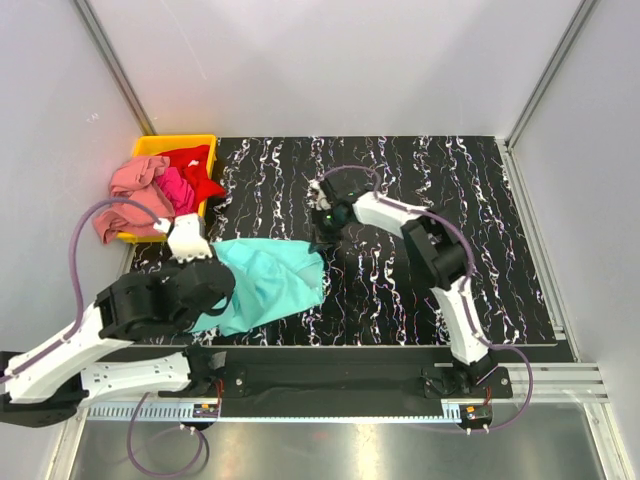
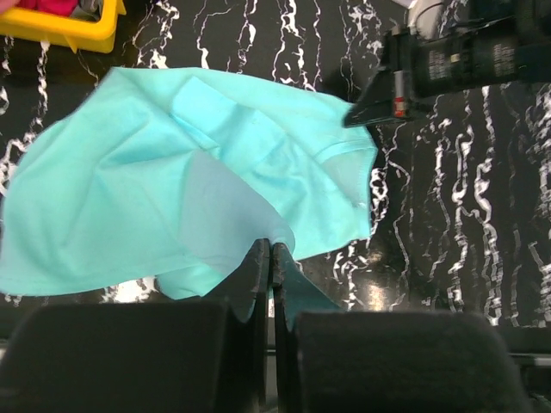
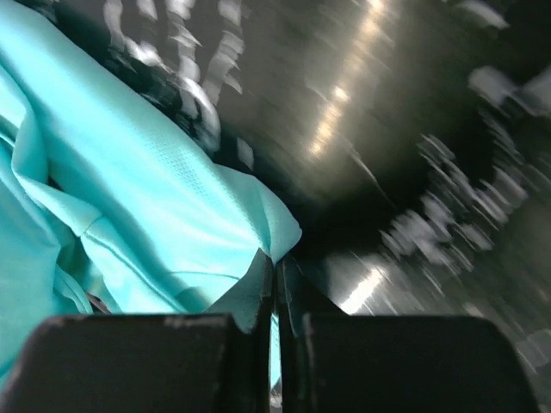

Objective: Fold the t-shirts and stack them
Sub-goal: Flatten the tshirt out

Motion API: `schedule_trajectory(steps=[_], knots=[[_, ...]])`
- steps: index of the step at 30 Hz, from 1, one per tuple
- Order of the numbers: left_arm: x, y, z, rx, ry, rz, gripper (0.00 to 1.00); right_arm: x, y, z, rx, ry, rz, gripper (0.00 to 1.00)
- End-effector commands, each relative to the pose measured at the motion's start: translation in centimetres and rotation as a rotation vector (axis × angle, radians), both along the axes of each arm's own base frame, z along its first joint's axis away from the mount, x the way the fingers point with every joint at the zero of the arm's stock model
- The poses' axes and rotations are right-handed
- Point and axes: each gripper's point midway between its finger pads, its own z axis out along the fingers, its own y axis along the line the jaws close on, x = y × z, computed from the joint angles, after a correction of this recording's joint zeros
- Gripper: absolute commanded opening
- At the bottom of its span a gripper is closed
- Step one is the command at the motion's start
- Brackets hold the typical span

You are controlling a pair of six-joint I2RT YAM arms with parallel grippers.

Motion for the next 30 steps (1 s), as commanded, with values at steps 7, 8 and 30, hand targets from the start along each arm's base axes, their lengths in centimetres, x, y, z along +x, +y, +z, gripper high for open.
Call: schedule_trajectory(steps=[7, 8, 30], knots=[[7.6, -5.9, -0.4, 0.030, 0.050, -0.087, 0.00, 1.7, -27.3, 7.9, -0.428, -0.105, -0.640, 0.00], [7.9, -6.0, -0.9, 0.038, 0.060, -0.087, 0.00, 0.5, -28.8, 8.6, -0.465, -0.099, -0.666, 0.00], [5.2, -4.6, -16.1, 0.194, 0.358, -0.115, 0.00, 0.6, -33.6, 12.5, -0.557, -0.164, -0.880, 0.46]])
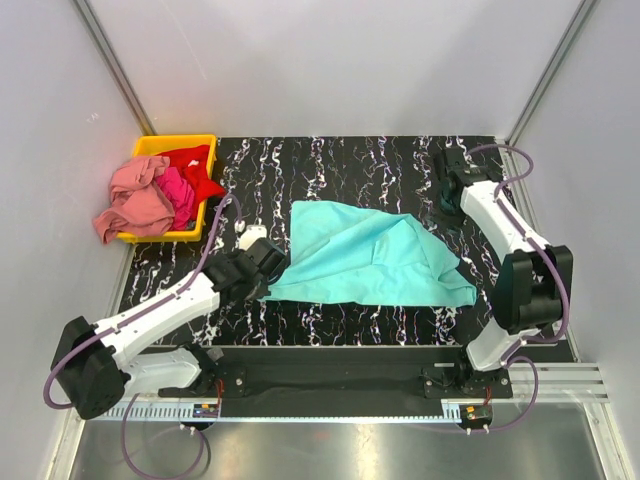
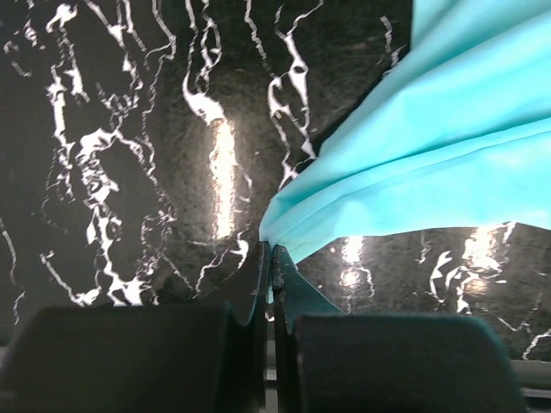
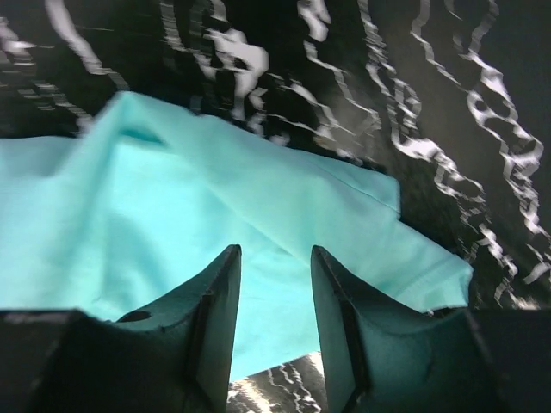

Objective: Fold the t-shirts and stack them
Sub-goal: Flatten the tshirt out

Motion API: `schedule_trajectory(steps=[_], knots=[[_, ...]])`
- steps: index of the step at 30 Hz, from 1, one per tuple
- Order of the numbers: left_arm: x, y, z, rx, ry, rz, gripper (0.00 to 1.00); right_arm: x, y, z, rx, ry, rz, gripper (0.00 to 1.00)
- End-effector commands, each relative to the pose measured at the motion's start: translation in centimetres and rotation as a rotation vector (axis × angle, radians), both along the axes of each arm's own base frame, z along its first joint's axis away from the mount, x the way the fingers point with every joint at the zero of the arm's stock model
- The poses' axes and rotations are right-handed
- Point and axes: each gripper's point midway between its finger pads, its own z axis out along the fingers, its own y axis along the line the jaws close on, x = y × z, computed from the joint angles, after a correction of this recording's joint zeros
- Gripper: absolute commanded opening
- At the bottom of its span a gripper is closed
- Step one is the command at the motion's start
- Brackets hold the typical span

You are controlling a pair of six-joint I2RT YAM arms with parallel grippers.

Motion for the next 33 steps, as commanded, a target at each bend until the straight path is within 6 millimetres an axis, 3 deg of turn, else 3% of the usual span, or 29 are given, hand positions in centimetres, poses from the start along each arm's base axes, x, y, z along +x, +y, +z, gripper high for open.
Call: schedule_trajectory(steps=[1, 3, 4, 7, 11, 16, 20, 24, 28, 33], knots=[[1.0, -1.3, 0.9, -0.066, -0.049, -0.026, 0.00, 2.5, 2.4, 2.5, 0.096, -0.113, 0.160, 0.46], [1.1, -1.6, 1.1, -0.082, -0.055, -0.037, 0.00, 3.4, 3.5, 2.1, 0.127, -0.124, 0.269, 0.45], [1.0, -1.7, 1.0, -0.084, -0.051, -0.043, 0.00, 4.4, 5.7, 1.4, 0.220, -0.141, 0.361, 0.45], [1.0, -2.0, 1.0, -0.095, -0.055, -0.052, 0.00, 5.4, 8.0, -0.3, 0.310, -0.099, 0.491, 0.40], [1.0, -2.0, 0.7, -0.089, -0.042, -0.063, 0.00, 7.7, 8.0, -1.2, 0.268, -0.140, 0.576, 0.39], [0.9, -2.8, 0.8, -0.114, -0.030, -0.096, 0.00, 9.8, 7.4, -2.5, 0.205, -0.245, 0.829, 0.42], [0.9, -3.1, 0.9, -0.128, -0.030, -0.106, 0.00, 9.4, 7.7, -3.5, 0.455, -0.177, 0.845, 0.42], [0.9, -3.1, 1.2, -0.140, -0.040, -0.102, 0.00, 8.6, 7.3, -5.0, 0.473, -0.107, 0.880, 0.42], [0.8, -3.1, 1.2, -0.148, -0.040, -0.104, 0.00, 8.7, 8.1, -4.0, 0.508, -0.151, 0.922, 0.43], [0.7, -2.8, 1.2, -0.137, -0.042, -0.103, 0.00, 8.9, 8.0, -4.4, 0.507, -0.138, 0.941, 0.42]])
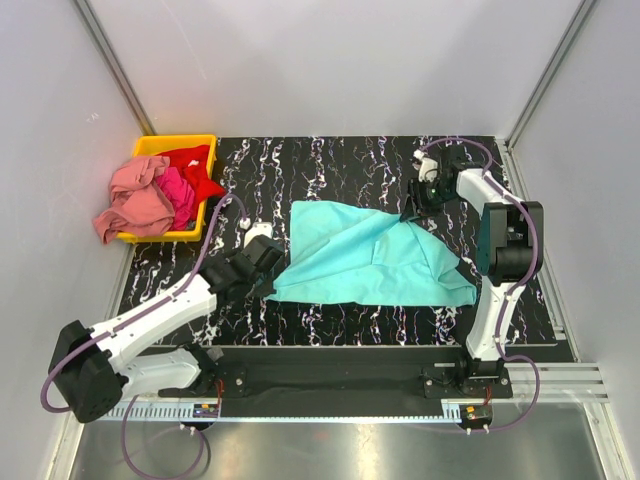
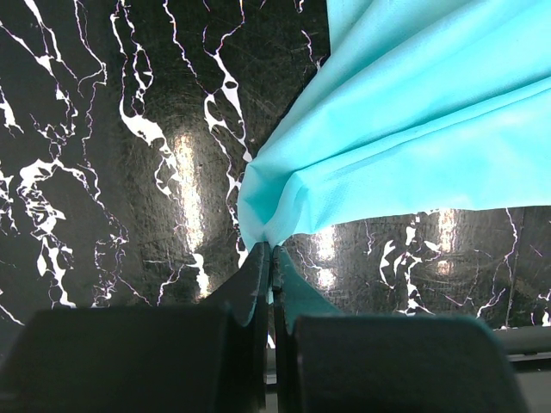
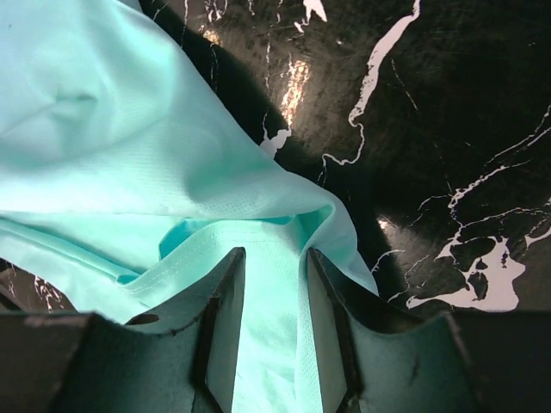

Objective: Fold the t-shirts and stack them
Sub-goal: Flatten the tshirt out

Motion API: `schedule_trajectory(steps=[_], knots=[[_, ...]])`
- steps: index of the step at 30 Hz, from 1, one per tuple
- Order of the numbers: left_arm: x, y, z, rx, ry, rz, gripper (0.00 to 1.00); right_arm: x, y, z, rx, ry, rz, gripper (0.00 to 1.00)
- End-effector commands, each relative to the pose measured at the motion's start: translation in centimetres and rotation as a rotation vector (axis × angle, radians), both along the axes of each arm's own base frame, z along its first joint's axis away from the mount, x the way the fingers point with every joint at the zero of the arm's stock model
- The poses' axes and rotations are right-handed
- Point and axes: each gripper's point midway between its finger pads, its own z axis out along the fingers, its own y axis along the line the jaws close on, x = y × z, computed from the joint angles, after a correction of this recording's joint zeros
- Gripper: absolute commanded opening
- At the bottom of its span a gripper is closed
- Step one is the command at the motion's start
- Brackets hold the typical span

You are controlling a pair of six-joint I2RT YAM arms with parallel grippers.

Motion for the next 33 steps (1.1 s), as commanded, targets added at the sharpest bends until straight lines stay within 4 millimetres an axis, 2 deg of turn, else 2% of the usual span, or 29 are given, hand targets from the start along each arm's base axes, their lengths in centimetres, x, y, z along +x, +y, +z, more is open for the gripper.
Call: schedule_trajectory(steps=[1, 7, 16, 20, 27, 33], knots=[[0.2, -0.2, 0.4, -0.028, -0.025, -0.012, 0.00, 0.6, 0.8, 1.2, 0.025, -0.040, 0.062, 0.41], [0.1, -0.3, 0.5, -0.039, -0.028, -0.010, 0.00, 0.7, 0.9, 1.8, 0.036, -0.060, 0.074, 0.38], [0.1, -0.3, 0.4, -0.041, -0.027, -0.010, 0.00, 1.2, 0.4, 4.3, 0.001, -0.127, 0.035, 0.43], [0.1, -0.4, 0.3, -0.042, -0.024, -0.012, 0.00, 1.3, 0.9, 4.8, 0.021, -0.142, 0.049, 0.44], [0.2, -0.5, 0.2, -0.041, -0.023, -0.012, 0.00, 1.1, 2.1, 4.0, 0.016, -0.133, 0.069, 0.44], [0.1, -0.4, 0.1, -0.038, -0.021, -0.011, 0.00, 1.2, 2.0, 3.0, -0.008, -0.121, 0.062, 0.42]])
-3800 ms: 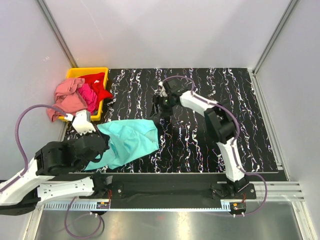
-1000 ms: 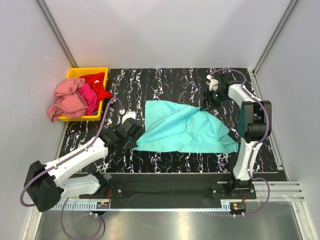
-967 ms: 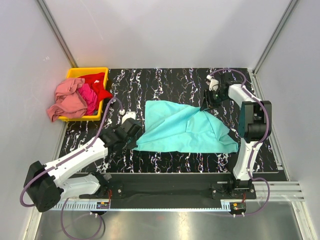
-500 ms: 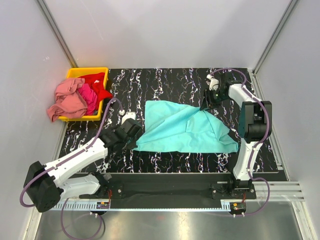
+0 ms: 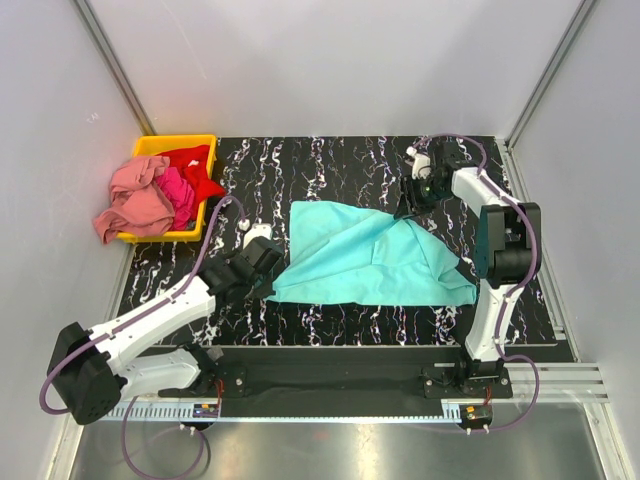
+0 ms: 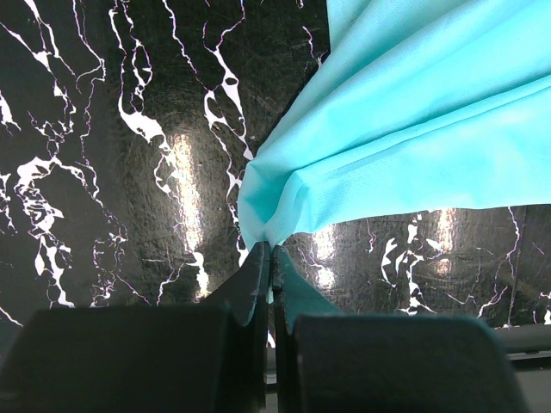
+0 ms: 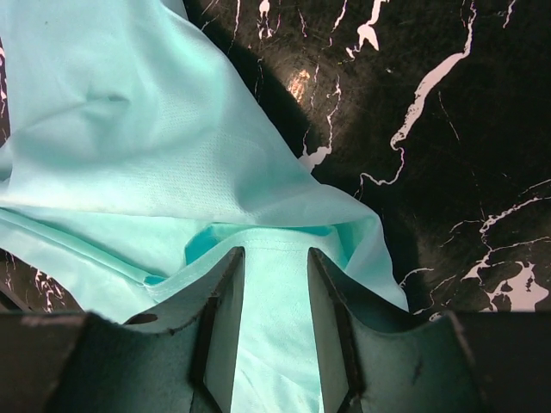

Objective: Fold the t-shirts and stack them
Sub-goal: Flatten the tshirt out

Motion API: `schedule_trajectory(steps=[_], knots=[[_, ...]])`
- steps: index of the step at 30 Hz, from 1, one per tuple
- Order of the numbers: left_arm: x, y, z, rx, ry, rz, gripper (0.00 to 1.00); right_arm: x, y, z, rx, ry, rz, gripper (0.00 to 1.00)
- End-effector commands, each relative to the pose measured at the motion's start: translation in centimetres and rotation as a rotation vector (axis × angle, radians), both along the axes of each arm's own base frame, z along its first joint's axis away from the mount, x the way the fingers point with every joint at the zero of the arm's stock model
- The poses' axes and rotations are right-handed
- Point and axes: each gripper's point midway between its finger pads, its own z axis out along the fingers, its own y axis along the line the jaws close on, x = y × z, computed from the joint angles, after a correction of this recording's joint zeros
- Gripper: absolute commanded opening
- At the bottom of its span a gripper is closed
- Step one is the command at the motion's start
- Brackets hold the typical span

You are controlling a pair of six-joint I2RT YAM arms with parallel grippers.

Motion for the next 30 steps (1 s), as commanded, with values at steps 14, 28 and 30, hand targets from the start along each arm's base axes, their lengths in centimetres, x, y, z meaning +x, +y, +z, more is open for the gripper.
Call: schedule_trajectory(steps=[14, 28, 30], knots=[[0.4, -0.4, 0.4, -0.024, -0.023, -0.008, 0.00, 1.3, -1.0, -1.9, -0.093, -0.009, -0.009, 0.43], [0.6, -0.5, 0.6, -0.023, -0.032, -0.010, 0.00, 1.2, -0.5, -1.5, -0.058, -0.024, 0.020, 0.10], [0.6, -0.5, 0.6, -0.024, -0.033, -0.010, 0.00, 1.2, -0.3, -1.2, -0.044, -0.031, 0.029, 0.05]])
